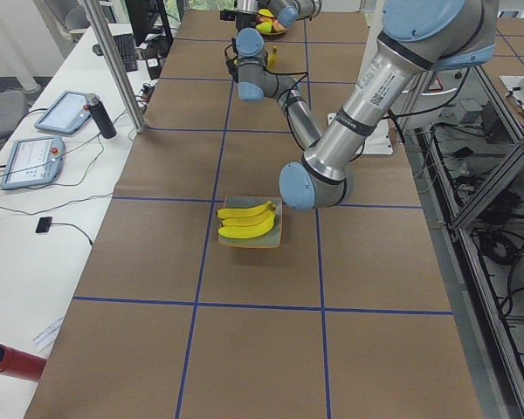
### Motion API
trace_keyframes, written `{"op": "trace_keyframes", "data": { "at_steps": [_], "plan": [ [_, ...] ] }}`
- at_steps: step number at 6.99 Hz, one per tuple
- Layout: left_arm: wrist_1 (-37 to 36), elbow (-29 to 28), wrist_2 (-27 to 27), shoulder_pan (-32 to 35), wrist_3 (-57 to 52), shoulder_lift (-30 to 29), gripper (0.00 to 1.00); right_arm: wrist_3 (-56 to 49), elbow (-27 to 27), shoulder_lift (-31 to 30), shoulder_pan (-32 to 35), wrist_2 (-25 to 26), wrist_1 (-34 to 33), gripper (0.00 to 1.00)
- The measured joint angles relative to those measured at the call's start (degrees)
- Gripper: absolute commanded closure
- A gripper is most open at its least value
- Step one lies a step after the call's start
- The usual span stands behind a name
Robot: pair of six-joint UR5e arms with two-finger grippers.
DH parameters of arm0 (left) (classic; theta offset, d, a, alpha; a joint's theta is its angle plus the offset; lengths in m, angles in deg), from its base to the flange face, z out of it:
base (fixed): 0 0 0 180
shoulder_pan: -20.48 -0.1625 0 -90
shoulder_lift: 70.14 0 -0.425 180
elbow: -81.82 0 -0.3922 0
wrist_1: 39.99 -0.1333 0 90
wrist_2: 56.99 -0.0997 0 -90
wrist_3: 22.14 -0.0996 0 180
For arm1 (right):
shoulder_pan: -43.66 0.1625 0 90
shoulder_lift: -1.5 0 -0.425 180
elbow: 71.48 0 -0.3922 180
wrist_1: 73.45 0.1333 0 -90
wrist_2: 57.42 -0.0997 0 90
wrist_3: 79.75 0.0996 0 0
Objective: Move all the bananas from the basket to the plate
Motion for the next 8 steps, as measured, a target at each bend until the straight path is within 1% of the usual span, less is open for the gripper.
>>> {"op": "trace_keyframes", "data": {
  "at_steps": [3,7,8],
  "plan": [
    [0.1,-0.3,-3.0,-2.3,-0.3,-0.6,0.0,-0.8,-0.1,-0.3,-0.4,-0.3,2.1,1.0],
    [0.2,-0.2,-3.7,-3.6,-0.4,-1.2,0.01,-0.9,0.0,-0.7,-0.5,-0.5,3.5,1.0],
    [0.2,-0.1,-3.9,-3.9,-0.6,-1.2,0.05,-0.9,0.0,-0.8,-0.5,-0.5,3.8,1.0]
  ]
}}
